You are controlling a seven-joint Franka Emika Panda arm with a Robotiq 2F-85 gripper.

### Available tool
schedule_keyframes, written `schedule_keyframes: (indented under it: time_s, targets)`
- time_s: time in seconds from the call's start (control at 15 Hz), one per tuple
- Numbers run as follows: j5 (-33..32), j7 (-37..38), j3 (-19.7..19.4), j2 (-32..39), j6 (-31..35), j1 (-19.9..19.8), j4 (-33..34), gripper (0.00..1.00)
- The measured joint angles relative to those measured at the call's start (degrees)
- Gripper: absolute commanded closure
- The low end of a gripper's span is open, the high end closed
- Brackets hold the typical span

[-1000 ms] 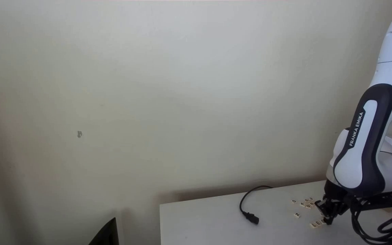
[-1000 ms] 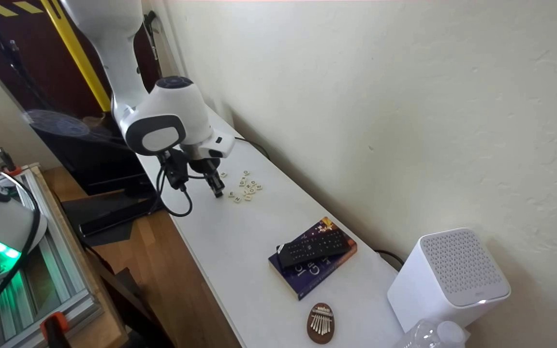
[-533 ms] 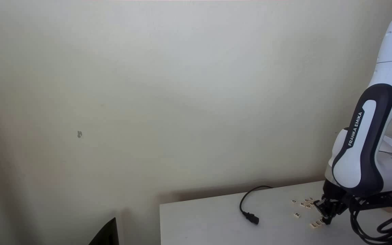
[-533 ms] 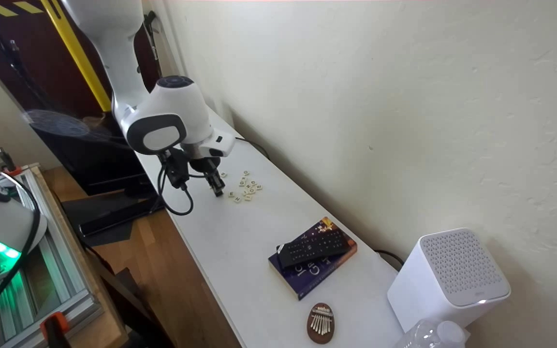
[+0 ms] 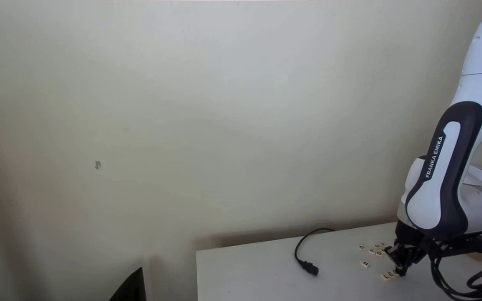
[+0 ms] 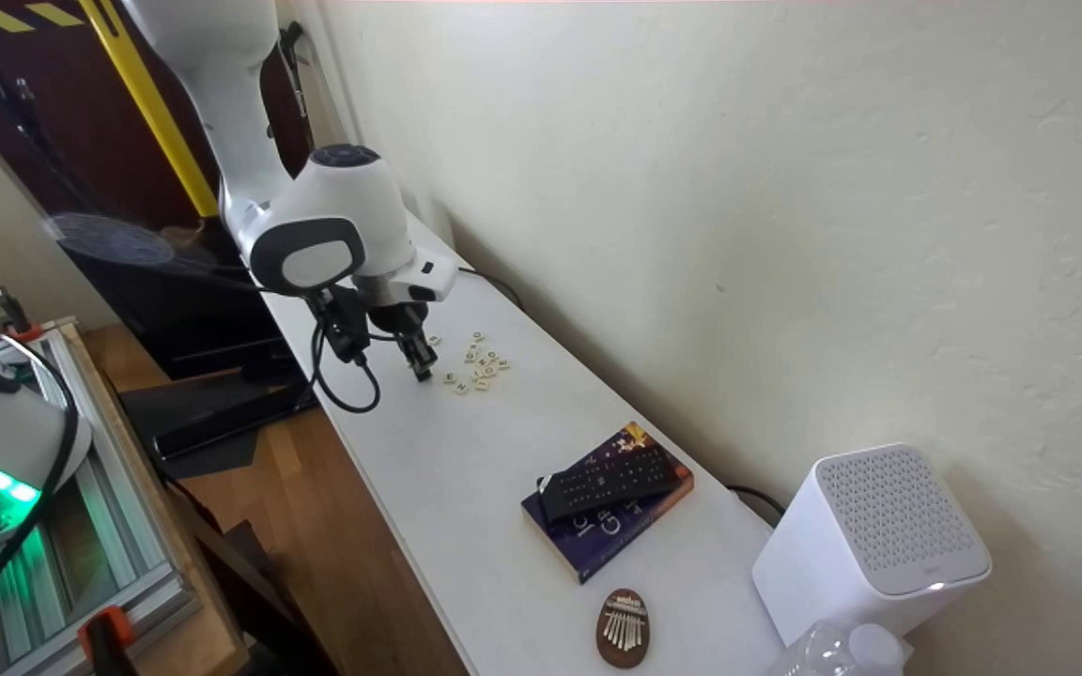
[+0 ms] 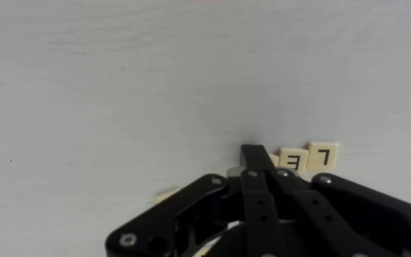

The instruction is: Spell out the word "leg" with the letter blocks

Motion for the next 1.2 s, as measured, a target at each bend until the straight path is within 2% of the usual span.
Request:
schedule_keyframes:
  time_s: [1.2]
  targets:
    - [0.0, -0.5, -0.6, -2.7, -1.1, 1.0, -0.2, 1.0]
